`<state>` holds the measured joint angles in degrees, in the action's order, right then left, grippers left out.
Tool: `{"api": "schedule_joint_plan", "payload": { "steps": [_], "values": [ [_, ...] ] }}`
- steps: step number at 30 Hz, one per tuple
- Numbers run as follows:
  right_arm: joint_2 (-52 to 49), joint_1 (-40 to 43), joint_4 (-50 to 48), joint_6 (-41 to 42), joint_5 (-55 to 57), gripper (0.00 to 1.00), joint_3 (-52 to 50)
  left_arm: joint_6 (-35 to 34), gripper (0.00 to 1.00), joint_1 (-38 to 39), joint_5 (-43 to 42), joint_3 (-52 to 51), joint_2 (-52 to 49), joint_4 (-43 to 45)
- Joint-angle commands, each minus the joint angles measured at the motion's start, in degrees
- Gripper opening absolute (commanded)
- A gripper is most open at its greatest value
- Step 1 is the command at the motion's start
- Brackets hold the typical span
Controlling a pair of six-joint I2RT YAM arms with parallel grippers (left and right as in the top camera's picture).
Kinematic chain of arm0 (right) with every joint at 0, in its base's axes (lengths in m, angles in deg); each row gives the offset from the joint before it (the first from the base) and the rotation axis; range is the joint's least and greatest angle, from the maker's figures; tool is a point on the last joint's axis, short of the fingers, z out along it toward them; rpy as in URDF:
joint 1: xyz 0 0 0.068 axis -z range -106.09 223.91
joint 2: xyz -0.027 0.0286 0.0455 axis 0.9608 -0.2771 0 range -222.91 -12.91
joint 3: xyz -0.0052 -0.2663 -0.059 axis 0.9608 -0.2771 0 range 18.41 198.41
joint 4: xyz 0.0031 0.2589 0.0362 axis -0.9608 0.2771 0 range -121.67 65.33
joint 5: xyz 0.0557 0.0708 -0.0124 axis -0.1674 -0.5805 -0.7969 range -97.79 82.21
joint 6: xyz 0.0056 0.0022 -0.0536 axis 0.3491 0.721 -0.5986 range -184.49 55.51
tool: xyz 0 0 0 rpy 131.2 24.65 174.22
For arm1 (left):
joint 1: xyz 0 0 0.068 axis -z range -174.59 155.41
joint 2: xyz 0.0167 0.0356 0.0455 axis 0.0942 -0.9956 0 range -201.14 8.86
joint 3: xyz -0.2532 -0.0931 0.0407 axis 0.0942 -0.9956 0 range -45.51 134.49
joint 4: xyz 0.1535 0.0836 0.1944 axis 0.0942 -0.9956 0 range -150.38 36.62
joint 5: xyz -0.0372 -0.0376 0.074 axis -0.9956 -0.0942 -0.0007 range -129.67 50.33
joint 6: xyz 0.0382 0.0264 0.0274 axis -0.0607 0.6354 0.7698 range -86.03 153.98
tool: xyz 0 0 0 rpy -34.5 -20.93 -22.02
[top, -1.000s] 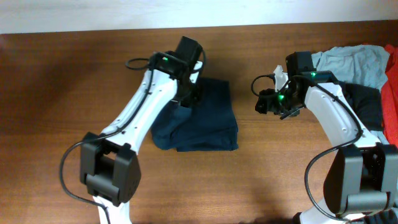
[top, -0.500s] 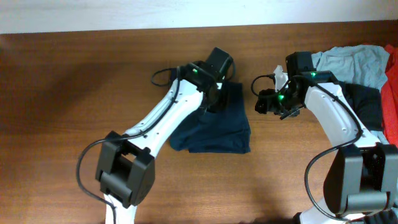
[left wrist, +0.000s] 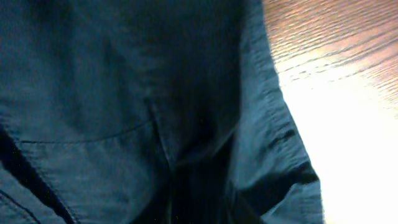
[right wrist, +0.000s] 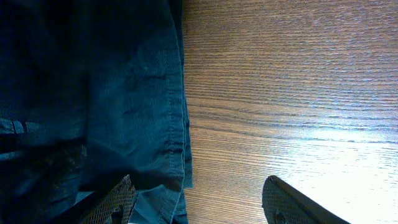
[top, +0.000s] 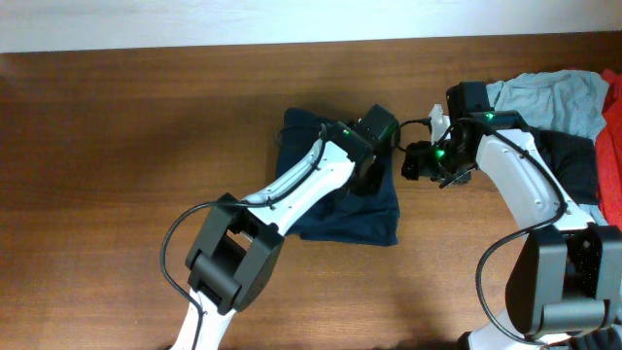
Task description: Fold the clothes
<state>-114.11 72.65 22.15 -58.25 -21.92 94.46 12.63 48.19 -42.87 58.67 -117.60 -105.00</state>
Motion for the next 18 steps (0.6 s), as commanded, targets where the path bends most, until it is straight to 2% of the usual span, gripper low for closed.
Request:
{"api": "schedule_joint_plan", "payload": {
  "steps": [1,4,8,11,16,17,18],
  "values": [
    [0.5,0.26,0.2,0.28,1.29,0.72,-0.07,-0.52,0.34,0.59,-0.61,0.79,0.2,0.2],
    [0.5,0.26,0.2,0.28,1.29,0.72,-0.07,-0.46,0.5,0.5,-0.55,1.86,0.26,-0.37],
    [0.5,0.26,0.24,0.28,1.29,0.72,-0.07,0.15,0.52,-1.62,-0.35,7.72,0.44,-5.68],
    [0.5,0.26,0.24,0.28,1.29,0.72,-0.07,0.15,0.6,-5.7,-0.44,15.54,0.46,-11.17],
    [0.5,0.15,-0.28,-1.31,-2.27,0.71,-0.07,1.51,0.61,-10.91,0.63,20.79,0.46,-14.67],
    [0.5,0.15,-0.68,-3.91,-5.77,0.7,-0.07,1.49,0.59,-11.74,1.53,20.79,0.46,-15.34],
    [0.5,0.13,-1.2,-7.93,-11.63,0.62,-0.07,1.49,0.49,-13.09,2.25,20.55,0.42,-16.35]
  ]
}}
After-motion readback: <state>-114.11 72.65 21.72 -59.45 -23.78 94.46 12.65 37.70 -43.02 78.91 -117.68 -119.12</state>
